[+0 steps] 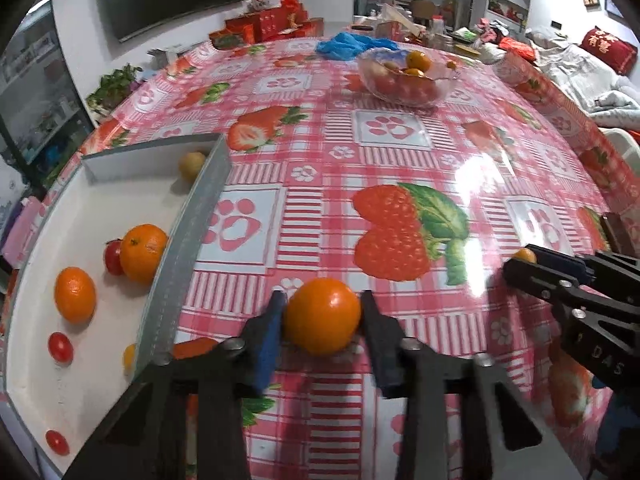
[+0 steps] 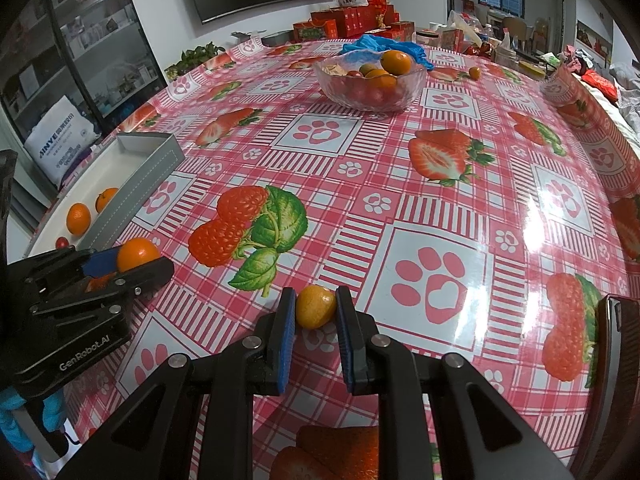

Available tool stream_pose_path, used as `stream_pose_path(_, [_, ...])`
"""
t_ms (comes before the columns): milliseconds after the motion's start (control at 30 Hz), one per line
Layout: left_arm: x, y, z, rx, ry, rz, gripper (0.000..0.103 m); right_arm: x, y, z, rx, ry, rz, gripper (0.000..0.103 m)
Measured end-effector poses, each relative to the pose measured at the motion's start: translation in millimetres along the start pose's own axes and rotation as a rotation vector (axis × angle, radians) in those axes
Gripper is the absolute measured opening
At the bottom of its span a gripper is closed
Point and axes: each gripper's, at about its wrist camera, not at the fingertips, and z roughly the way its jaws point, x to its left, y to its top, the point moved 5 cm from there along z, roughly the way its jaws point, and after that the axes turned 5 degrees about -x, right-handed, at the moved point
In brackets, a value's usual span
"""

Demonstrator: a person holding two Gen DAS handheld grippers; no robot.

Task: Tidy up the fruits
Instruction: 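Carry the mandarin and small tomato over the white tray with both grippers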

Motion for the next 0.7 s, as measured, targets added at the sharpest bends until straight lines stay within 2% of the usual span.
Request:
stream_pose_path(333, [10, 3, -17, -0.021, -0.044, -0.037, 0.037, 3, 1, -2, 0.023, 0.020, 0.037, 0.021])
stream_pose_path(700, [21, 12, -41, -0.054, -0.060, -0.041, 0.037, 16, 14, -9, 0.019, 0.024, 0.023, 0.022])
